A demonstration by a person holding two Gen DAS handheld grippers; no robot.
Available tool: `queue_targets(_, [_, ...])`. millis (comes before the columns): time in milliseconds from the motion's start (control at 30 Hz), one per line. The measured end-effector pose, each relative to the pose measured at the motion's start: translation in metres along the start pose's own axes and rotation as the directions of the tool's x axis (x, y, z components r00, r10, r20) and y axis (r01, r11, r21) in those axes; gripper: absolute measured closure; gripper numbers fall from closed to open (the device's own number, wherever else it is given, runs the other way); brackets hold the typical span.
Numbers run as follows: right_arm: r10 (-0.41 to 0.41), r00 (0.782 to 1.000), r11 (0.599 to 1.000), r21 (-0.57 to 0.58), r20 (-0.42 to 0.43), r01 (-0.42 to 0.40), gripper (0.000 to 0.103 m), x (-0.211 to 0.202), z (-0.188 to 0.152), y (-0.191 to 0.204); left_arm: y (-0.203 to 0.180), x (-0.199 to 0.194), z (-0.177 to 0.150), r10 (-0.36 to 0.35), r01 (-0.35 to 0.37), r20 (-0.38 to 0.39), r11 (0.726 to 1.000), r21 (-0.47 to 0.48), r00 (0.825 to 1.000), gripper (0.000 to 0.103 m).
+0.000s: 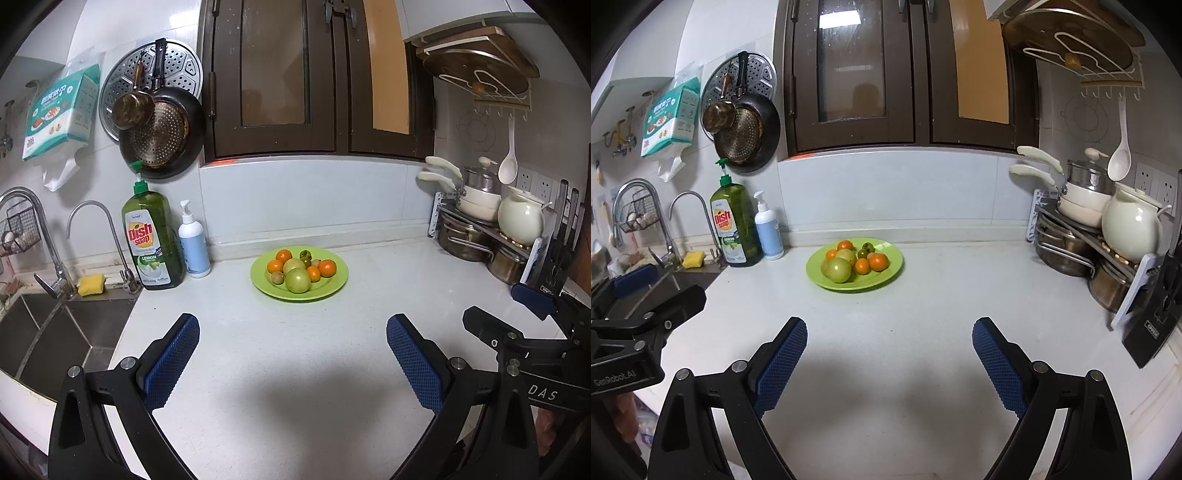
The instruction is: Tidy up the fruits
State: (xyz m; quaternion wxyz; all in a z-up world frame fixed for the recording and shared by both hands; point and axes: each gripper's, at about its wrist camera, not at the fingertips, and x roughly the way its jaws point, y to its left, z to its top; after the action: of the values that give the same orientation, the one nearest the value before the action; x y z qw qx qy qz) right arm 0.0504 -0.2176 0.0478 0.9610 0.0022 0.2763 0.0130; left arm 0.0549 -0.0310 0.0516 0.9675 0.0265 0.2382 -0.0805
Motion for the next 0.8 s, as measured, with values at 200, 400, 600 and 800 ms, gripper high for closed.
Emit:
queue_targets(200, [-0.001,1.0,1.0,-0.002,0.005,0.001,0.011,-0.0045,-0.001,0.0017,0.0002,-0.0026,-0.0015,0.001,-0.001,0.002,1.0,0.0,1.0,0.0])
queue_targets(400, [-0.002,1.0,1.0,-0.004,0.004,0.002,0.011,-0.0055,-0.0018,0.0028,-0.0003,-0.0039,-0.0024,0.0,0.0,0.001,1.0,-0.002,1.0,0.0])
queue_targets(600, [-0.002,1.0,1.0,-0.006,0.004,0.002,0.011,-0.0064,-0.0028,0.0028,0.0031,-0.0071,-0.0053,-0.005,0.005,0.0,1.0,-0.001,1.0,0.0])
queue_targets(800, [-0.002,1.0,1.0,-0.005,0.003,0.002,0.011,-0.0071,-0.0036,0.0038,0.0041,-0.0064,-0.0051,-0.005,0.005,-0.002,1.0,0.001,1.0,0.0])
